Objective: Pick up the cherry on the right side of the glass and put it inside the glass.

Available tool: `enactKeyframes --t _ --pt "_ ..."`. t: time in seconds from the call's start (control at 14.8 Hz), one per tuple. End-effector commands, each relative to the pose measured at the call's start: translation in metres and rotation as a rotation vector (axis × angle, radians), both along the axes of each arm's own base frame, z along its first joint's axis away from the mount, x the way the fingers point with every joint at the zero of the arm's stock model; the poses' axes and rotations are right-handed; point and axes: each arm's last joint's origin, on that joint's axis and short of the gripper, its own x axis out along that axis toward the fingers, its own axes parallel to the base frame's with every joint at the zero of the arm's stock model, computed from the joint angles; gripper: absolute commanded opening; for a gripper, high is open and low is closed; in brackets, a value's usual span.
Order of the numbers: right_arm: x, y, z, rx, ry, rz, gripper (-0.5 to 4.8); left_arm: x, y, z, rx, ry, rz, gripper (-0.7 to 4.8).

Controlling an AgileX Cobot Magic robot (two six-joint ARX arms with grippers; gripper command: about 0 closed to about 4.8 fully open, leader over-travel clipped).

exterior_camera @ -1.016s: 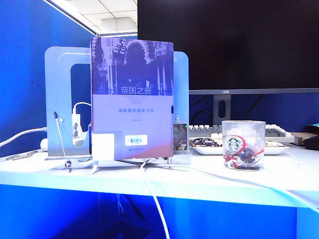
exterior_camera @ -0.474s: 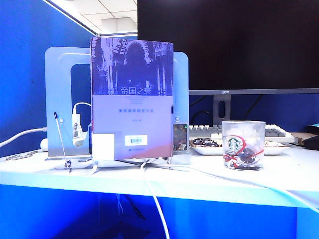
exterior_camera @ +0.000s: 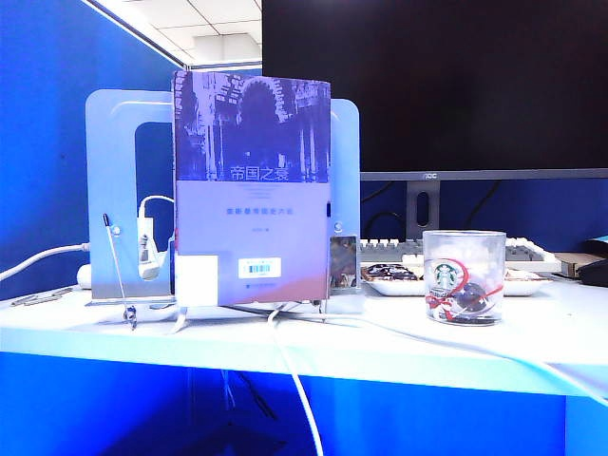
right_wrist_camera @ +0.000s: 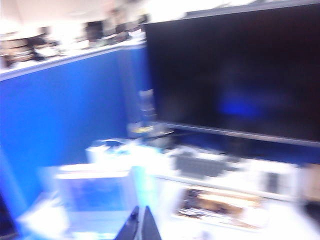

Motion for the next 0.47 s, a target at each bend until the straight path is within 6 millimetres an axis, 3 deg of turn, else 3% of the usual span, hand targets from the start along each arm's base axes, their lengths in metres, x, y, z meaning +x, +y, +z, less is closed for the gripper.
enactKeyframes --t 0.07,0.2,0.34,0.47 --pt "0.015 -0.002 -0.017 -0.065 -0.097 -0.124 -0.01 0.000 0.000 -0.001 -0.003 0.010 -0.003 0.53" --pt "0.044 0.000 -0.038 -0.049 -0.174 -0.156 -0.01 0.000 0.000 -0.001 -0.003 0.010 -0.003 0.53" --pt "0.090 0.003 -0.084 -0.047 -0.150 -0.194 0.00 0.000 0.000 -0.001 -0.003 0.010 -0.003 0.53" --pt "0.114 0.004 -0.126 -0.071 -0.017 -0.212 -0.01 0.000 0.000 -0.001 -0.003 0.010 -0.003 0.53"
